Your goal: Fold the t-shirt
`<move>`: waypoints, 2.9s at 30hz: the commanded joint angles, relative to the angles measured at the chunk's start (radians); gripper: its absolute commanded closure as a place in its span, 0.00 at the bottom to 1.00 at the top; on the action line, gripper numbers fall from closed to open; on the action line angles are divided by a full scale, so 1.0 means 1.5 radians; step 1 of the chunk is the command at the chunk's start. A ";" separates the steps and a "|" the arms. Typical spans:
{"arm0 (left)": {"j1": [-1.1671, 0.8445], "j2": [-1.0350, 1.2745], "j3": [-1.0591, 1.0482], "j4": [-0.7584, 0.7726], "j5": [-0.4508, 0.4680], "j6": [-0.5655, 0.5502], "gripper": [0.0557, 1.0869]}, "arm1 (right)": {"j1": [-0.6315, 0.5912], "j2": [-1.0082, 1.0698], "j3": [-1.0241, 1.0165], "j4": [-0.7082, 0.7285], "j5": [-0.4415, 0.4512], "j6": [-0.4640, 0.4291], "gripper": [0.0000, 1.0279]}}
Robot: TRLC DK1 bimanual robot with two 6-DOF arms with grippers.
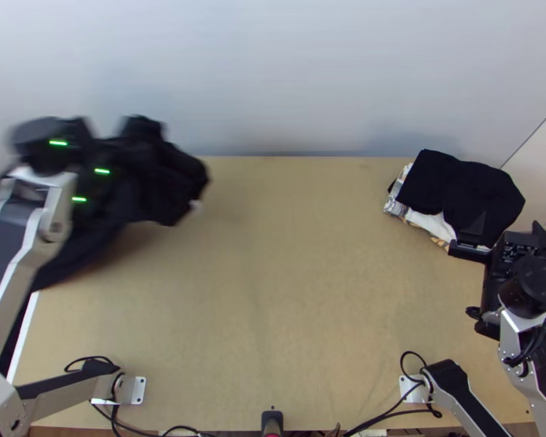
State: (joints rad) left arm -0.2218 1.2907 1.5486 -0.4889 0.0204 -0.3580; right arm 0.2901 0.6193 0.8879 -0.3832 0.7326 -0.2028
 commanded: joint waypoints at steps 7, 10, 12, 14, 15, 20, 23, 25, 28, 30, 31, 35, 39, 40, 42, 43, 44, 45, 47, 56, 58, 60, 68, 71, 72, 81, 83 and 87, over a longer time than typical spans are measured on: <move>-0.426 0.195 0.045 0.042 -0.104 -0.016 0.96 | -0.030 0.025 0.029 -0.005 0.000 0.002 0.04; -0.467 0.264 0.104 0.042 -0.104 -0.016 0.96 | -0.051 0.030 0.029 -0.004 0.000 0.006 0.04; -0.488 0.311 0.143 0.042 -0.104 -0.016 0.96 | -0.070 0.030 0.031 -0.004 0.000 0.019 0.04; -0.511 0.352 0.176 0.041 -0.103 -0.017 0.96 | -0.089 0.030 0.029 -0.005 0.000 0.021 0.04; -0.522 0.372 0.192 0.041 -0.104 -0.017 0.96 | -0.100 0.030 0.029 -0.005 0.000 0.024 0.04; -0.565 0.450 0.256 0.045 -0.103 -0.022 0.96 | -0.139 0.022 0.018 -0.007 0.000 0.034 0.04; -0.576 0.482 0.295 0.045 -0.104 -0.025 0.89 | -0.149 0.018 0.006 -0.007 0.000 0.041 0.04; -0.582 0.496 0.318 0.044 -0.104 -0.025 0.61 | -0.157 0.019 -0.003 -0.004 0.000 0.048 0.04; -0.581 0.501 0.349 0.025 -0.116 -0.025 0.04 | -0.170 0.027 -0.010 0.003 0.000 0.062 0.04; -0.570 0.489 0.360 0.006 -0.117 -0.024 0.04 | -0.170 0.035 -0.009 0.014 0.000 0.072 0.04; -0.560 0.480 0.360 -0.005 -0.117 -0.024 0.04 | -0.168 0.038 -0.010 0.027 -0.001 0.078 0.04; -0.498 0.450 0.359 -0.071 -0.117 -0.020 0.04 | -0.114 0.053 -0.009 0.047 -0.010 0.094 0.05; -0.434 0.416 0.347 -0.134 -0.116 -0.022 0.04 | -0.072 0.069 -0.012 0.039 -0.040 0.104 0.05; -0.420 0.404 0.335 -0.142 -0.117 -0.021 0.04 | -0.063 0.074 -0.013 0.037 -0.043 0.106 0.05; -0.394 0.376 0.299 -0.148 -0.116 -0.018 0.04 | -0.045 0.083 -0.010 0.036 -0.051 0.106 0.05; -0.381 0.363 0.280 -0.149 -0.116 -0.018 0.04 | -0.034 0.086 -0.009 0.030 -0.054 0.108 0.05; -0.369 0.349 0.263 -0.152 -0.116 -0.020 0.04 | -0.024 0.090 -0.008 0.026 -0.055 0.108 0.05; -0.357 0.337 0.250 -0.159 -0.116 -0.022 0.04 | -0.011 0.094 -0.007 0.018 -0.058 0.111 0.05; -0.337 0.316 0.226 -0.178 -0.117 -0.025 0.04 | 0.018 0.103 0.002 -0.018 -0.072 0.129 0.05; -0.229 0.187 0.055 -0.190 -0.117 -0.032 0.04 | 0.155 0.136 -0.009 -0.126 -0.161 0.196 0.07; -0.200 0.157 0.013 -0.190 -0.118 -0.033 0.04 | 0.173 0.164 -0.003 -0.136 -0.175 0.206 0.07; -0.171 0.129 -0.030 -0.190 -0.117 -0.033 0.04 | 0.184 0.201 0.015 -0.154 -0.200 0.236 0.07; 0.007 0.096 -0.126 -0.216 -0.062 -0.032 0.05 | 0.187 0.301 0.058 -0.103 -0.228 0.337 0.05; 0.045 0.098 -0.158 -0.216 -0.049 -0.029 0.05 | 0.190 0.334 0.074 -0.103 -0.263 0.343 0.10; 0.051 0.099 -0.165 -0.216 -0.049 -0.028 0.05 | 0.196 0.343 0.078 -0.103 -0.277 0.343 0.10; 0.071 0.133 -0.187 -0.210 -0.049 -0.025 0.05 | 0.246 0.406 0.081 -0.125 -0.374 0.386 0.08; 0.072 0.136 -0.187 -0.206 -0.049 -0.022 0.05 | 0.250 0.427 0.090 -0.145 -0.406 0.418 0.04; 0.075 0.147 -0.186 -0.193 -0.049 -0.015 0.05 | 0.275 0.470 0.102 -0.172 -0.450 0.438 0.04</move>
State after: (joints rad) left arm -0.1284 1.4864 1.2808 -0.7986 -0.0555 -0.3927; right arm 0.6491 1.2324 1.0180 -0.5930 0.1593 0.3943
